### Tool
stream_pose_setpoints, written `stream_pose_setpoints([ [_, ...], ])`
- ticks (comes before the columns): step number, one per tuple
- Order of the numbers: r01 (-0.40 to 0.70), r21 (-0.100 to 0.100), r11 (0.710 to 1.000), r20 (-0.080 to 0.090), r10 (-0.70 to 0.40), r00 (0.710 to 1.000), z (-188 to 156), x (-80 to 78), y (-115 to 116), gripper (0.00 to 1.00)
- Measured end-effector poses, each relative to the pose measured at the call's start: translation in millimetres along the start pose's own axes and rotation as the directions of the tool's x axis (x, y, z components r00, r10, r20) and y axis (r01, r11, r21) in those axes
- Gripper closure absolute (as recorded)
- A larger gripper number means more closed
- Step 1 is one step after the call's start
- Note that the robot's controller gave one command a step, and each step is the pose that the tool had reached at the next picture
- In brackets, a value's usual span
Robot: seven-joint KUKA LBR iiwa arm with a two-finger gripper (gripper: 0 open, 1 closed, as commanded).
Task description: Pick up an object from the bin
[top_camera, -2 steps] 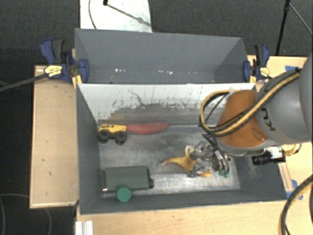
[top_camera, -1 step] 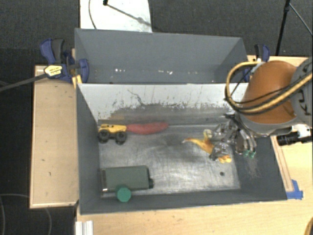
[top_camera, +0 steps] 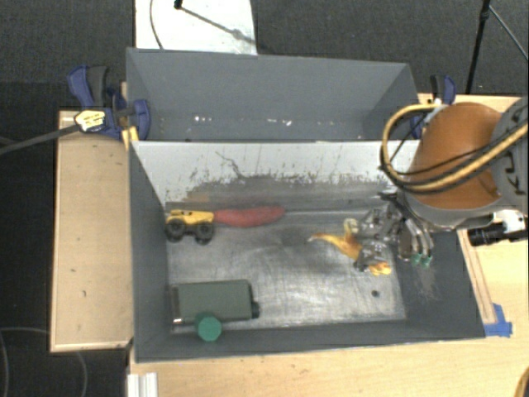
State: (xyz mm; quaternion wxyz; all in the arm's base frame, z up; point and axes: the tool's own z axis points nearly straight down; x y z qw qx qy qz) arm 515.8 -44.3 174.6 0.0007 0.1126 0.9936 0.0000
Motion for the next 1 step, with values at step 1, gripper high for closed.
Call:
stream_pose_setpoints([
  [1, 0.003, 0.0, 1.0, -0.004, -0.003, 1.0, -37.1, 1.8, 6.5, 1.0],
])
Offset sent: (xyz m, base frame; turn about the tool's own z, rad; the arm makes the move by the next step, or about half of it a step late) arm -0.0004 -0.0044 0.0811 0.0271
